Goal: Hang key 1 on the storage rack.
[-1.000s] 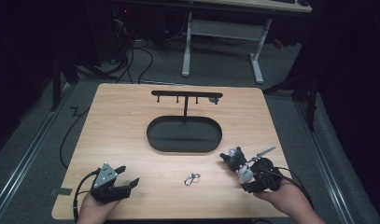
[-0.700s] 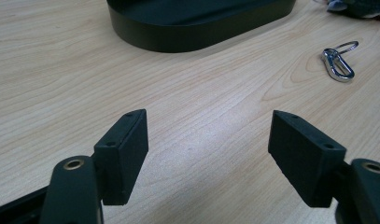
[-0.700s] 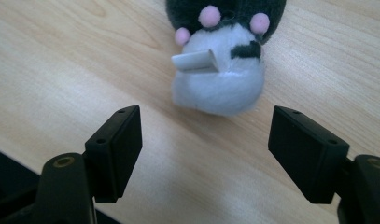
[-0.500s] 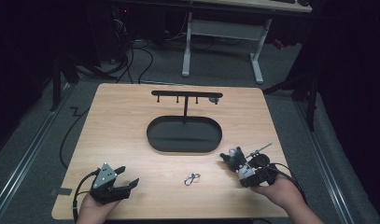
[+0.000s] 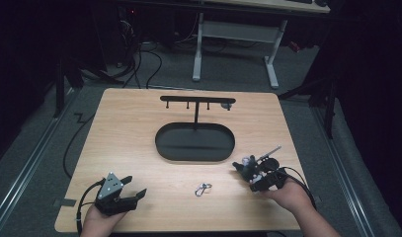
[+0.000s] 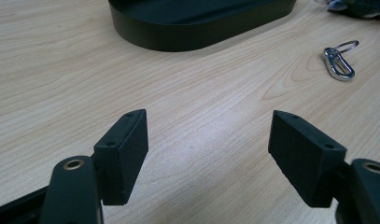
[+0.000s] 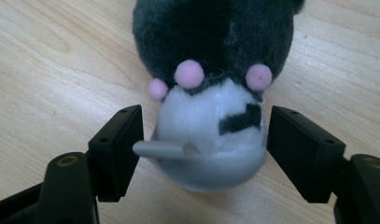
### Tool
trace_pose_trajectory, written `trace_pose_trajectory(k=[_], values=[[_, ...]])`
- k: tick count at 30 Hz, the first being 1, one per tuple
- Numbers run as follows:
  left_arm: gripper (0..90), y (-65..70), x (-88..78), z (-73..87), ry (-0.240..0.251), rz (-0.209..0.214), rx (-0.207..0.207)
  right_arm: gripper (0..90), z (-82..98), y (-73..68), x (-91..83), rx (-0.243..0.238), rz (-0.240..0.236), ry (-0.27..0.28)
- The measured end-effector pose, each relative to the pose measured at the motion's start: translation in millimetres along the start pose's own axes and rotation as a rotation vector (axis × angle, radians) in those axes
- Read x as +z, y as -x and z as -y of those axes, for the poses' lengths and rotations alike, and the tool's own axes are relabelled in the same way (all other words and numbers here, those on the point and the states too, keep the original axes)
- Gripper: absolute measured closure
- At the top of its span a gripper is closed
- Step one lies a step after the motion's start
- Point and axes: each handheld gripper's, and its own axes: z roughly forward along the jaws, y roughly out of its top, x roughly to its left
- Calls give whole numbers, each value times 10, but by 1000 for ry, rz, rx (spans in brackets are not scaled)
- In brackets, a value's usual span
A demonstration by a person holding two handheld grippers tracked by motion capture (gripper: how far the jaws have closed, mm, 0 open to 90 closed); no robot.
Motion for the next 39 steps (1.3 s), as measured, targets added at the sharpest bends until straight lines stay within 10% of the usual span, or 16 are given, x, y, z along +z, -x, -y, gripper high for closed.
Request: trace_pose_trajectory(k=[16, 39], values=[[292, -8, 6, 10, -2, -3, -3, 482, -32, 4, 64, 0, -4, 11], [288, -40, -2, 15, 6, -1, -10, 491, -66, -109, -498, -21, -61, 63]])
